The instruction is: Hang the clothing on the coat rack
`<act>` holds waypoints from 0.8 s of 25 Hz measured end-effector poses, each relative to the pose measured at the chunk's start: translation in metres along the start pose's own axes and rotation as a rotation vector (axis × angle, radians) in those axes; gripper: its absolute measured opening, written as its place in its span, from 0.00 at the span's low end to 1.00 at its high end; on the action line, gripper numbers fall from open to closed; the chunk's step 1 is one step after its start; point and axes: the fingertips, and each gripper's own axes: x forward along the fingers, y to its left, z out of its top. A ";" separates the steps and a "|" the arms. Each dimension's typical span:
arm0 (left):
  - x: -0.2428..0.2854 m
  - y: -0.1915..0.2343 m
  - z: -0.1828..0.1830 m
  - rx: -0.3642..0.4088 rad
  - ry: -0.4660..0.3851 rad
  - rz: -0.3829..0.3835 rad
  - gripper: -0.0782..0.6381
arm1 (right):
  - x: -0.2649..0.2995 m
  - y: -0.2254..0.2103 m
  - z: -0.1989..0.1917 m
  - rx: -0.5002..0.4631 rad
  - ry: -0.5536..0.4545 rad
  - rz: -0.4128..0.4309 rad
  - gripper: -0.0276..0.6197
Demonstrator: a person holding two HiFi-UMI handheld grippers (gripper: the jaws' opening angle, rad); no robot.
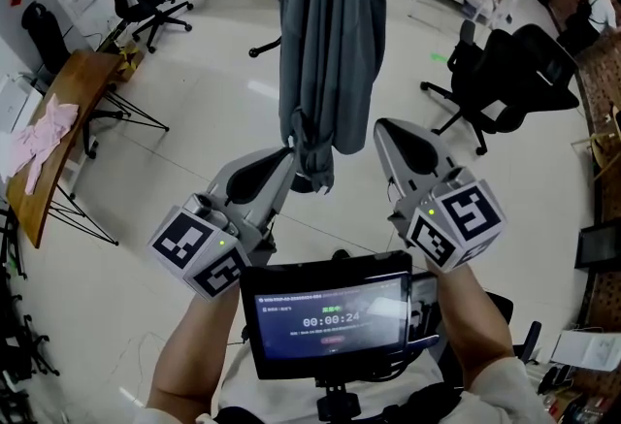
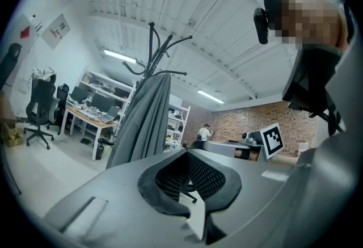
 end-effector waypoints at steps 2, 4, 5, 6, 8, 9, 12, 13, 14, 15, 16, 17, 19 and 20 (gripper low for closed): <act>-0.001 -0.001 -0.004 -0.011 0.001 -0.005 0.11 | -0.001 0.001 -0.003 0.004 0.005 -0.003 0.04; -0.002 -0.001 -0.005 -0.017 0.005 -0.008 0.11 | -0.001 0.002 -0.006 0.007 0.007 -0.007 0.04; -0.003 0.000 -0.006 -0.018 0.007 -0.009 0.11 | -0.002 0.003 -0.007 0.009 0.008 -0.009 0.04; -0.005 0.000 -0.006 -0.020 0.009 -0.012 0.11 | -0.002 0.004 -0.007 0.012 0.008 -0.012 0.04; -0.009 0.001 -0.007 -0.025 0.012 -0.016 0.11 | -0.002 0.008 -0.008 0.018 0.010 -0.019 0.04; -0.011 0.002 -0.007 -0.028 0.014 -0.018 0.11 | -0.002 0.010 -0.008 0.022 0.012 -0.021 0.04; -0.013 0.002 -0.012 -0.038 0.024 -0.023 0.11 | -0.003 0.012 -0.012 0.031 0.020 -0.026 0.04; -0.013 0.001 -0.014 -0.040 0.027 -0.025 0.11 | -0.003 0.013 -0.013 0.032 0.022 -0.027 0.04; -0.013 0.000 -0.015 -0.042 0.029 -0.029 0.11 | -0.004 0.014 -0.014 0.033 0.024 -0.028 0.04; -0.014 -0.001 -0.016 -0.043 0.030 -0.033 0.11 | -0.005 0.015 -0.014 0.034 0.025 -0.028 0.04; -0.014 -0.002 -0.017 -0.043 0.031 -0.037 0.11 | -0.006 0.016 -0.015 0.037 0.024 -0.028 0.04; -0.015 -0.003 -0.017 -0.043 0.032 -0.041 0.11 | -0.007 0.017 -0.015 0.039 0.024 -0.027 0.04; -0.015 -0.004 -0.018 -0.043 0.033 -0.047 0.11 | -0.008 0.018 -0.017 0.046 0.026 -0.025 0.04; -0.015 -0.004 -0.018 -0.044 0.034 -0.050 0.11 | -0.008 0.019 -0.018 0.048 0.029 -0.026 0.04</act>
